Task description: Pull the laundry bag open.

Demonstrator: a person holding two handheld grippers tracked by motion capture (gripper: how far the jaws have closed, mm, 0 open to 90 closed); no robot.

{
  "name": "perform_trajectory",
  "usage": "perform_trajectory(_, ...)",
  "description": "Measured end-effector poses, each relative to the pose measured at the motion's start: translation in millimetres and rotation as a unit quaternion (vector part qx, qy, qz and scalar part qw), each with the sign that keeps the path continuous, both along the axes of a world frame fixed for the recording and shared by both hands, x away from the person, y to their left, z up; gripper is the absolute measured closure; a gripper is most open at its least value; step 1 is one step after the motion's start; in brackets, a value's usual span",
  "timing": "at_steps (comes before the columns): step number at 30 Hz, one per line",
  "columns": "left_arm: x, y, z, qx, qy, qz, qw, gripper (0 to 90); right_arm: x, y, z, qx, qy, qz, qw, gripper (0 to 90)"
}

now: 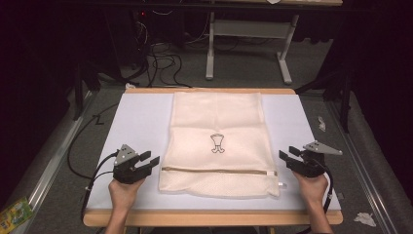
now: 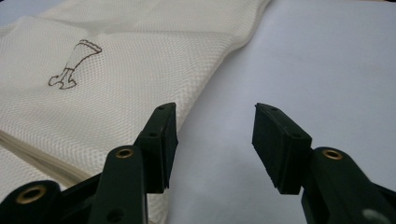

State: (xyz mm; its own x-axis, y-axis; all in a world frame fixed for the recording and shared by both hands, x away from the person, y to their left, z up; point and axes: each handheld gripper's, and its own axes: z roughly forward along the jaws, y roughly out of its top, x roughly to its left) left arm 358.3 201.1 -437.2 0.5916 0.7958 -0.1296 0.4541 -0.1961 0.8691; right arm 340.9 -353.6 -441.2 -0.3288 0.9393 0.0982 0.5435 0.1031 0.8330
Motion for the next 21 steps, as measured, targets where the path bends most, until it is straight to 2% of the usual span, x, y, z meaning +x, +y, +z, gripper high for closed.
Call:
perform_trajectory(1,1.5,4.6,1.0,-0.008,0.000,0.006,0.9999,55.5,0.0,-4.8,0.4,0.005,-0.001,-0.007,1.0000,51.3)
perform_trajectory(7,6.0,16.3,2.2,-0.023,0.000,0.024,0.9995,55.4,-0.5,-16.7,1.5,0.013,-0.010,-0.023,0.9996,53.8)
perform_trajectory(16,13.0,23.2,-0.5,-0.026,0.001,0.041,0.9988,55.3,1.1,-26.3,0.1,0.019,-0.009,-0.035,0.9991,58.0)
perform_trajectory(21,18.9,23.1,-4.0,-0.018,0.001,0.048,0.9987,55.2,2.3,-30.7,-1.7,0.018,-0.010,-0.045,0.9988,58.1)
